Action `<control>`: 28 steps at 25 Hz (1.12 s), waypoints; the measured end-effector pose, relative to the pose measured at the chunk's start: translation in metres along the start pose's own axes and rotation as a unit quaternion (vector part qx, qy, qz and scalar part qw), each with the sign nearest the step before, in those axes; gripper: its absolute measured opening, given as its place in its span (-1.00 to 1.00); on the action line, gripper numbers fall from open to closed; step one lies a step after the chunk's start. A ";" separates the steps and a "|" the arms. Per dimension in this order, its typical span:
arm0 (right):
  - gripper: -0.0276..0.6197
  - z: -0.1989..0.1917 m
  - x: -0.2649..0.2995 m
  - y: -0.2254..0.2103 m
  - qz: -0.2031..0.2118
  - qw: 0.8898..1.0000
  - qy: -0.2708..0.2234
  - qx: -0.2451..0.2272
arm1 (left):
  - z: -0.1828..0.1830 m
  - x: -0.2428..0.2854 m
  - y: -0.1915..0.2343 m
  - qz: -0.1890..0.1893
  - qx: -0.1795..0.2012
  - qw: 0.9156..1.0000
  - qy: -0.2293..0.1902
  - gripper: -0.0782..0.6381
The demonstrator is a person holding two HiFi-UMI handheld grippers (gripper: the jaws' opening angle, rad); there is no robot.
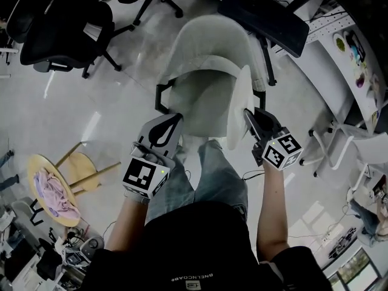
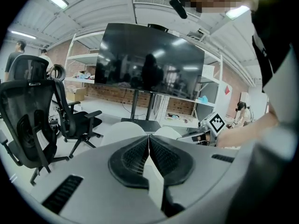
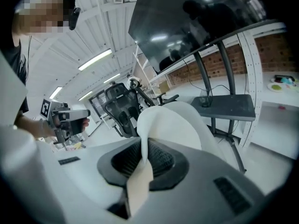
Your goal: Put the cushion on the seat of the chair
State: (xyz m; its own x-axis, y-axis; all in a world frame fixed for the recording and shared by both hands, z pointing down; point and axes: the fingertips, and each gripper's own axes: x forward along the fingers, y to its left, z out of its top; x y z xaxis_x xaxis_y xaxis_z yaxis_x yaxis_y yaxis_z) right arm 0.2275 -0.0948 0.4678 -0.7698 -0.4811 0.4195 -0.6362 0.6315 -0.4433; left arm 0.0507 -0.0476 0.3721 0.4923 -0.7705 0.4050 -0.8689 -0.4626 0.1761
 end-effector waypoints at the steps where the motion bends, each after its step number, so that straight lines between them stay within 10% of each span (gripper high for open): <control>1: -0.77 -0.007 0.001 -0.004 -0.005 1.000 0.009 0.002 | -0.003 0.001 0.001 0.000 -0.001 1.000 0.003 -0.75; 28: -0.77 -0.030 -0.021 -0.044 -0.124 0.989 0.084 -0.018 | -0.033 0.003 0.005 -0.039 -0.025 0.998 0.031 -0.75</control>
State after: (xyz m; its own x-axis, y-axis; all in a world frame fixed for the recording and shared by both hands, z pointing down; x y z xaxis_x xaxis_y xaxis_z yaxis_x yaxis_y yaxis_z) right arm 0.2734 -0.0942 0.5025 -0.5690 -0.5179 0.6388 -0.7997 0.5296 -0.2830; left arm 0.0459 -0.0373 0.4040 0.5555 -0.7041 0.4422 -0.8305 -0.4961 0.2533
